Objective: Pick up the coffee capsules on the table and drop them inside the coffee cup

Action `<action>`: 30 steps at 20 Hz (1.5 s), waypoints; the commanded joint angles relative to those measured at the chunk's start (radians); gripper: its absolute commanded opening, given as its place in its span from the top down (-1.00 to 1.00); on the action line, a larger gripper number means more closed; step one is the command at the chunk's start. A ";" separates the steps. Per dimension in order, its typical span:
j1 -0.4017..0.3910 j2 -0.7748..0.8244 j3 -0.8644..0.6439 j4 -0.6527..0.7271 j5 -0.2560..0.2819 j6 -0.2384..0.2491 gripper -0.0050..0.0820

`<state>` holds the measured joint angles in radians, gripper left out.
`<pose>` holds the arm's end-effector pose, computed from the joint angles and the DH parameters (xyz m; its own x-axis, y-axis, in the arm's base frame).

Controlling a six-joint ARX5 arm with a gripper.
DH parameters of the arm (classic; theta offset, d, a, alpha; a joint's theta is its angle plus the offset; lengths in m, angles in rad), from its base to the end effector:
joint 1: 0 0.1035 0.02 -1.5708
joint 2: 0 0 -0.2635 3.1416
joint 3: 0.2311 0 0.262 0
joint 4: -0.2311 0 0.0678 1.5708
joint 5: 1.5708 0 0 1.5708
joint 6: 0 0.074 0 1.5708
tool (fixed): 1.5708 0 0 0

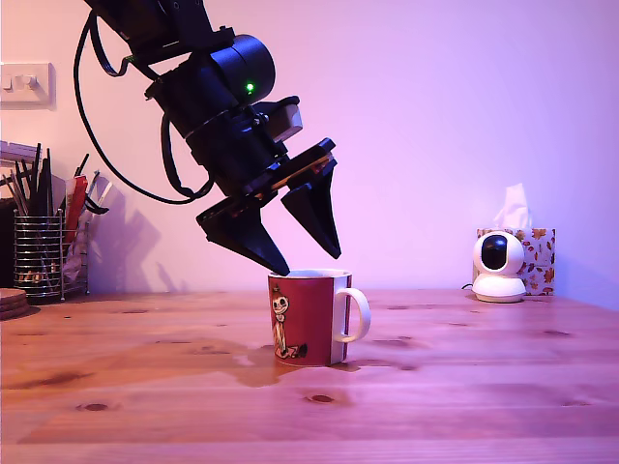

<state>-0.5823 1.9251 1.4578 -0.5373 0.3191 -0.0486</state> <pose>0.3549 -0.2615 0.1728 0.2529 -0.5421 -0.8013 0.6277 0.7222 -0.2905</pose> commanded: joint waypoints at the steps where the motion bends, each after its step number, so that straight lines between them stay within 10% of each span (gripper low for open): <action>1: -0.003 0.012 0.010 -0.006 0.001 0.026 -0.62; 4: -0.003 0.012 0.020 -0.024 0.001 0.031 -0.30; 9: -0.003 0.010 0.066 -0.071 0.001 0.031 0.93; 30: 0.061 -0.211 0.037 -0.082 0.004 0.108 0.93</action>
<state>-0.5247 1.7451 1.5280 -0.6235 0.3199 0.0528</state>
